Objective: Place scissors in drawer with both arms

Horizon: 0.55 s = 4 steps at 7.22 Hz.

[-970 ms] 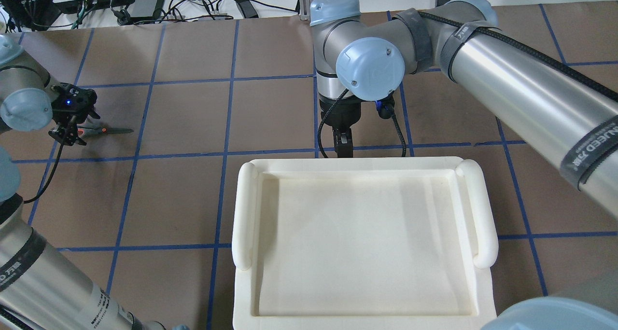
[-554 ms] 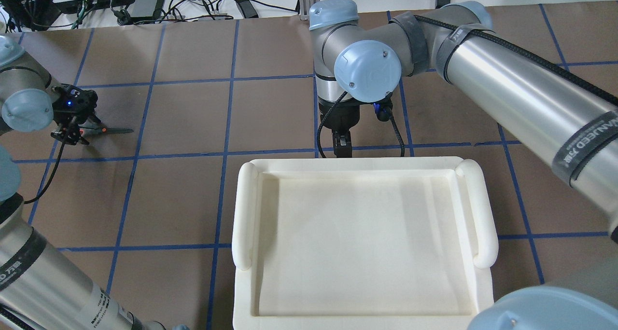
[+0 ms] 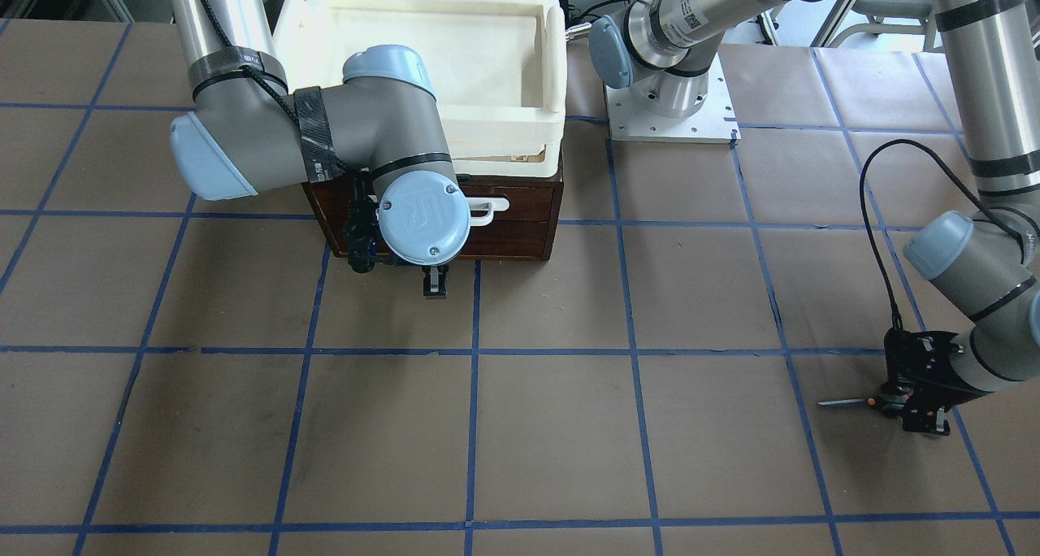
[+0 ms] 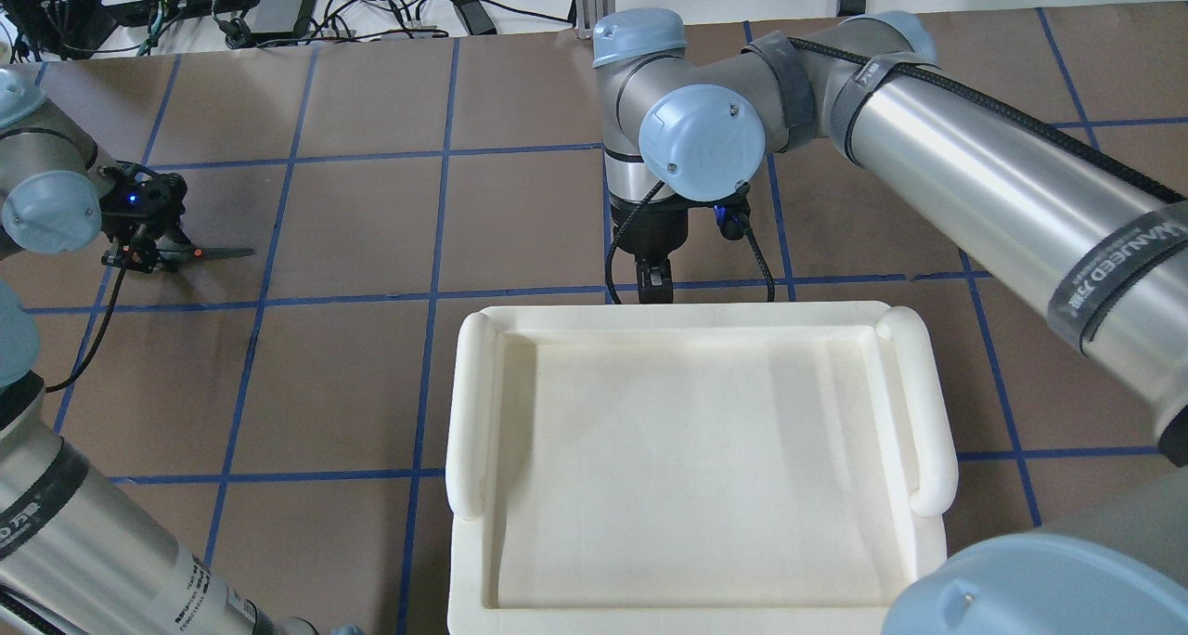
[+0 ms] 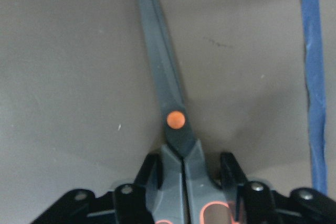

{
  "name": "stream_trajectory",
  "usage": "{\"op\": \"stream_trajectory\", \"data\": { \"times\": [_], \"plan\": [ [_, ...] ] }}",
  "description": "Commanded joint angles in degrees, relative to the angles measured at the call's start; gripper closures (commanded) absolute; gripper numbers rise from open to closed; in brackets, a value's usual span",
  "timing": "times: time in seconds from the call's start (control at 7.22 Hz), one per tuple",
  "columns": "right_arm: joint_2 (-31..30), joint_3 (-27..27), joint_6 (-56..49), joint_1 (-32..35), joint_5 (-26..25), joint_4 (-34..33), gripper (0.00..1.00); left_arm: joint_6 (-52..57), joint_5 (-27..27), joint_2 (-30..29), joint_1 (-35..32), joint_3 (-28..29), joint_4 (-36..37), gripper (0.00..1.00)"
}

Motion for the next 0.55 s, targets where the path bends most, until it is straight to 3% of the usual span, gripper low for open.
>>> {"op": "stream_trajectory", "data": {
  "times": [0.0, 0.14, 0.42],
  "plan": [
    [0.72, 0.23, -0.04, 0.18, 0.04, -0.20, 0.00, 0.12, -0.01, 0.03, 0.00, 0.00, 0.01, 0.74],
    [0.81, 0.23, -0.04, 0.27, 0.04, -0.46, 0.00, 0.12, -0.01, 0.12, 0.00, 0.00, -0.08, 0.86],
    [0.81, 0.14, -0.74, 0.27, -0.31, -2.64, 0.00, 0.12, -0.27, 0.65, -0.09, -0.09, -0.08, 0.93]
  ]
}}
